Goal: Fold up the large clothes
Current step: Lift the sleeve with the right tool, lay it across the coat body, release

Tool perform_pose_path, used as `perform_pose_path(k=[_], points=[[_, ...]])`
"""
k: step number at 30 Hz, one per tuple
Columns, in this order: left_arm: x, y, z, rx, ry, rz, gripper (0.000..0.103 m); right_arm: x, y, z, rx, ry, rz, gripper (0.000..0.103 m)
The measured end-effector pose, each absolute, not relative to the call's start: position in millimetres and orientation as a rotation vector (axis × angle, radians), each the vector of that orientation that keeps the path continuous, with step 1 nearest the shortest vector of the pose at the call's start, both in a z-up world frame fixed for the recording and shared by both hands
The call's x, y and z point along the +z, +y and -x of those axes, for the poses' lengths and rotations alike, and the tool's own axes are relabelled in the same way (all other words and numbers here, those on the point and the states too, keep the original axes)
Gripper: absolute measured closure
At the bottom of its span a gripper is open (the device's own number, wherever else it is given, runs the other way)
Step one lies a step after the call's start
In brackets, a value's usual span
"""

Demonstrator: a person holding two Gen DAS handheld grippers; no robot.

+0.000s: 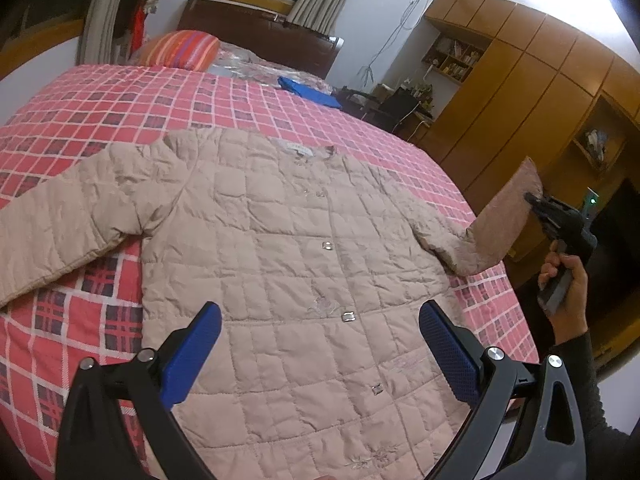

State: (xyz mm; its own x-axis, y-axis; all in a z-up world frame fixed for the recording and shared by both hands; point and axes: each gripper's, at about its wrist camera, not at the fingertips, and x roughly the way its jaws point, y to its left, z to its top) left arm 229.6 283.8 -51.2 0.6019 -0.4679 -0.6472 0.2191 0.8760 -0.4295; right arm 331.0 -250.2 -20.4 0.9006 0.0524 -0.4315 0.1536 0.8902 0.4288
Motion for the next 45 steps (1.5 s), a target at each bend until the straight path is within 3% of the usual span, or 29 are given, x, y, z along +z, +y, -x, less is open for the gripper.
perform_pose_path(k=[11, 23, 27, 29, 30, 35, 45], points=[[-42, 284, -268, -0.391, 0.800, 0.349, 0.004, -31, -106, -367, 0.116, 0.519, -0.232, 0.097], [-74, 284, -335, -0.431, 0.886, 0.456, 0.004, -134, 9, -393, 0.245, 0.808, -0.022, 0.096], [-91, 274, -366, -0.507, 0.954, 0.540, 0.004, -158, 23, -391, 0.269, 0.869, 0.036, 0.084], [-104, 266, -383, -0.539, 1.003, 0.595, 0.004, -161, 23, -383, 0.286, 0.878, 0.029, 0.056], [-111, 260, -392, -0.561, 1.032, 0.617, 0.004, -160, 21, -379, 0.284, 0.868, 0.025, 0.049], [-142, 231, -426, -0.571, 1.146, 0.642, 0.004, -144, 4, -342, 0.295, 0.839, -0.026, 0.039], [-177, 166, -460, -0.690, 1.309, 0.717, 0.005, -133, -18, -281, 0.342, 0.820, -0.168, 0.030]])
